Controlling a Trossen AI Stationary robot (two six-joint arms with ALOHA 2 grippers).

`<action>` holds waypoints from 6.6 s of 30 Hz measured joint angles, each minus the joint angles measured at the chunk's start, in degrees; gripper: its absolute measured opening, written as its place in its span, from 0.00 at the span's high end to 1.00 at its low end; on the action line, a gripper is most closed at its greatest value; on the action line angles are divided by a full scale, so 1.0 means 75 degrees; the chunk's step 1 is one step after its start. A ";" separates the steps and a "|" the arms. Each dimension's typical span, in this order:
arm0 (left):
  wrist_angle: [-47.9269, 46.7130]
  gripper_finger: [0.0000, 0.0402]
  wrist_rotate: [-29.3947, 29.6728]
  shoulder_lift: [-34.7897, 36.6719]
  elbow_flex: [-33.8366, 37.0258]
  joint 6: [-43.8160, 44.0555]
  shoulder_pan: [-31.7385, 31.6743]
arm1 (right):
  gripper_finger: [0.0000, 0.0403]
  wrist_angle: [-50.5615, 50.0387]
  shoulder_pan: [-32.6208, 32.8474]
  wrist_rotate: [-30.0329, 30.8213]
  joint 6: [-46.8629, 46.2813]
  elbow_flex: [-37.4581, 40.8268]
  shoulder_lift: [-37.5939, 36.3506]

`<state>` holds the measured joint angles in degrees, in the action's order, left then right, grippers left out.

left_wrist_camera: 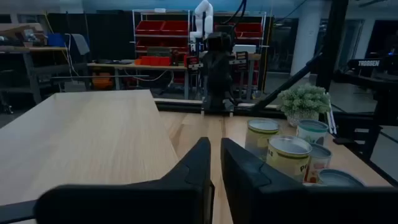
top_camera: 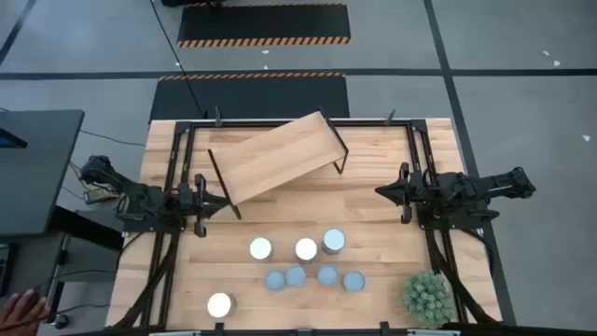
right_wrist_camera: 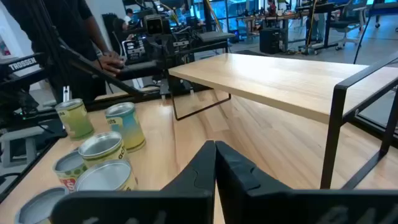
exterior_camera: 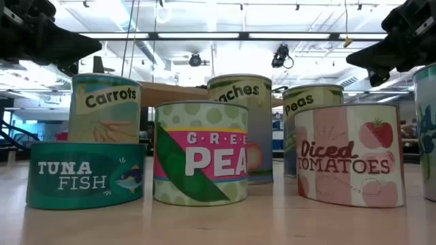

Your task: Pick and place cans onto a shelf

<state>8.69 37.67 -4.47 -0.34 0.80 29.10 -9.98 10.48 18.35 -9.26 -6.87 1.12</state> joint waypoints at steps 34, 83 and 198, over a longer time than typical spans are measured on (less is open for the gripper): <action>0.0000 0.89 0.0000 -0.0001 -0.0001 0.0000 0.0000 | 0.96 0.0000 -0.0002 0.0000 -0.0002 0.0000 -0.0002; 0.3957 0.89 0.1033 0.0000 -0.0003 0.4471 -0.0003 | 0.96 0.3872 -0.0029 0.1124 -0.1754 -0.0012 0.0014; -0.1099 0.48 -0.0009 -0.3955 -0.4908 0.3367 0.0003 | 0.61 -0.7977 0.0263 -0.2454 -0.5882 -1.0736 1.3976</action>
<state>0.45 37.61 -34.13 -37.15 26.05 29.12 -69.80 12.45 -0.05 -53.38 -87.39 105.94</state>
